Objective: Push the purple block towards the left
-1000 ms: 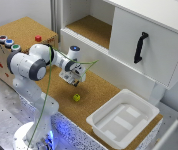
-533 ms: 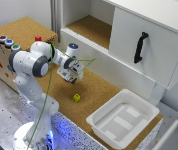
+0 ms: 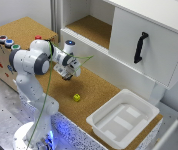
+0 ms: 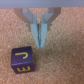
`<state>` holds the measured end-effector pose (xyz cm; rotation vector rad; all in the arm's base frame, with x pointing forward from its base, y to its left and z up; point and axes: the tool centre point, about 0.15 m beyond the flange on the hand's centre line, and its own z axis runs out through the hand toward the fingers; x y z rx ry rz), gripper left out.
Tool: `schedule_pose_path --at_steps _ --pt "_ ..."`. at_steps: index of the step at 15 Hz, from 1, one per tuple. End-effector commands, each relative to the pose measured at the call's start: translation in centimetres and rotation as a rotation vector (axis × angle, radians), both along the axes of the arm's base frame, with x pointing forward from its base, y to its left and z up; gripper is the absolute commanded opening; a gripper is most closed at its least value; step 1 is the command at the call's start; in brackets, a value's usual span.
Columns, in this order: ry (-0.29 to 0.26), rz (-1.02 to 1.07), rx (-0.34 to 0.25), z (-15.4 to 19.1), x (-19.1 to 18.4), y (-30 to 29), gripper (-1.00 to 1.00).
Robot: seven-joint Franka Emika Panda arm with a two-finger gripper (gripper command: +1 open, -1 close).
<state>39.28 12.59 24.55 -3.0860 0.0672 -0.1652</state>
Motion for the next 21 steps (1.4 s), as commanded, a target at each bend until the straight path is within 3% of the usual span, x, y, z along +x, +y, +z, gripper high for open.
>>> schedule_pose_path --at_steps 1,19,21 --pt "-0.014 0.024 -0.036 3.3 -2.1 -1.1 1.00" --pt "-0.014 0.024 -0.036 3.3 -2.1 -1.1 1.00" --pt "-0.015 0.027 -0.006 3.1 -1.8 0.2 1.00"
